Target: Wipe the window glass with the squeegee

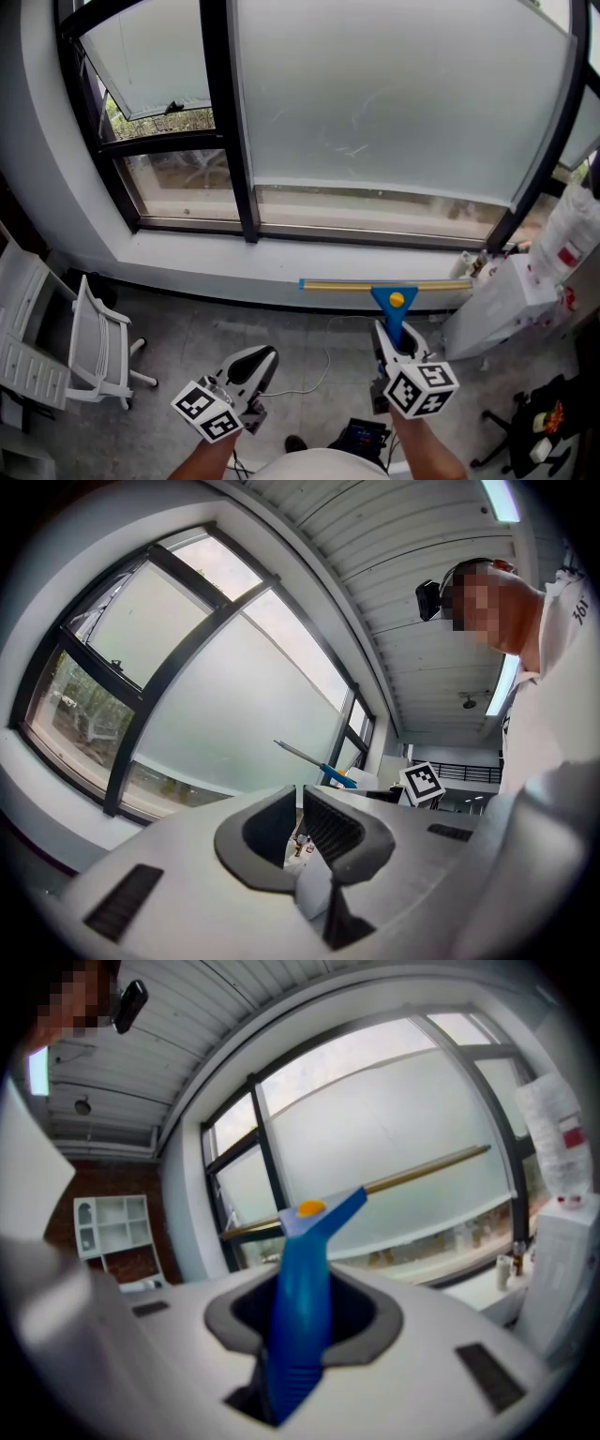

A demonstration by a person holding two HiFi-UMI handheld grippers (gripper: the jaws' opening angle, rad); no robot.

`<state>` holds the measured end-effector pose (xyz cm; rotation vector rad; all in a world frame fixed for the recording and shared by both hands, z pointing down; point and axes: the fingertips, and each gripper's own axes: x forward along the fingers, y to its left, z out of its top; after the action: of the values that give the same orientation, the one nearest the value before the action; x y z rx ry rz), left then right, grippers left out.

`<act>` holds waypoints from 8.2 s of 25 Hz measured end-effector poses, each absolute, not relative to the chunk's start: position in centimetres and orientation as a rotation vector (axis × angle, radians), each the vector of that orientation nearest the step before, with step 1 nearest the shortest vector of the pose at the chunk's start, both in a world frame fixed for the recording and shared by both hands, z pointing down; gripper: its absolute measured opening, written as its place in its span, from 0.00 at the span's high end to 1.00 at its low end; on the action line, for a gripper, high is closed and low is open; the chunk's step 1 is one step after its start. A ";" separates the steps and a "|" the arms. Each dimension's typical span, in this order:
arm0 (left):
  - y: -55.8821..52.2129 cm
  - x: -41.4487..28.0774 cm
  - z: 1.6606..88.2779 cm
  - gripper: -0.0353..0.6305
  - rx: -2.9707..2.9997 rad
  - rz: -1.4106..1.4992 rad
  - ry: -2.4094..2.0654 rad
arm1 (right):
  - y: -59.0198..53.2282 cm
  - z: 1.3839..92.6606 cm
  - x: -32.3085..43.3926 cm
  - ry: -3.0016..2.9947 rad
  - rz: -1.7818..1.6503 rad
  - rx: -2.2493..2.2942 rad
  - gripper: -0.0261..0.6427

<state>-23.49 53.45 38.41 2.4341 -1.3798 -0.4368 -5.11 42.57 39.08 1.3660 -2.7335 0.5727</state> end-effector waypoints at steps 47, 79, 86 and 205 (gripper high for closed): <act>11.5 -47.1 33.2 0.88 2.603 -0.400 -1.255 | 3.4 33.6 -31.9 -2.753 0.415 1.520 0.78; -0.6 -54.5 28.5 0.88 2.704 -0.389 -1.286 | -8.1 26.6 -40.6 -2.799 0.247 1.592 0.78; -3.6 -54.5 24.7 0.88 2.778 -0.398 -1.352 | -10.8 21.9 -41.5 -2.857 0.121 1.585 0.78; -22.1 -57.0 -9.5 0.88 3.052 -0.297 -2.009 | -32.9 -17.0 -53.4 -3.041 -0.158 1.603 0.78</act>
<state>-56.98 -22.12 -9.51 3.0523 -2.0094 -0.2967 -53.39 -32.89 -16.99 1.6035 -3.0411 -0.1575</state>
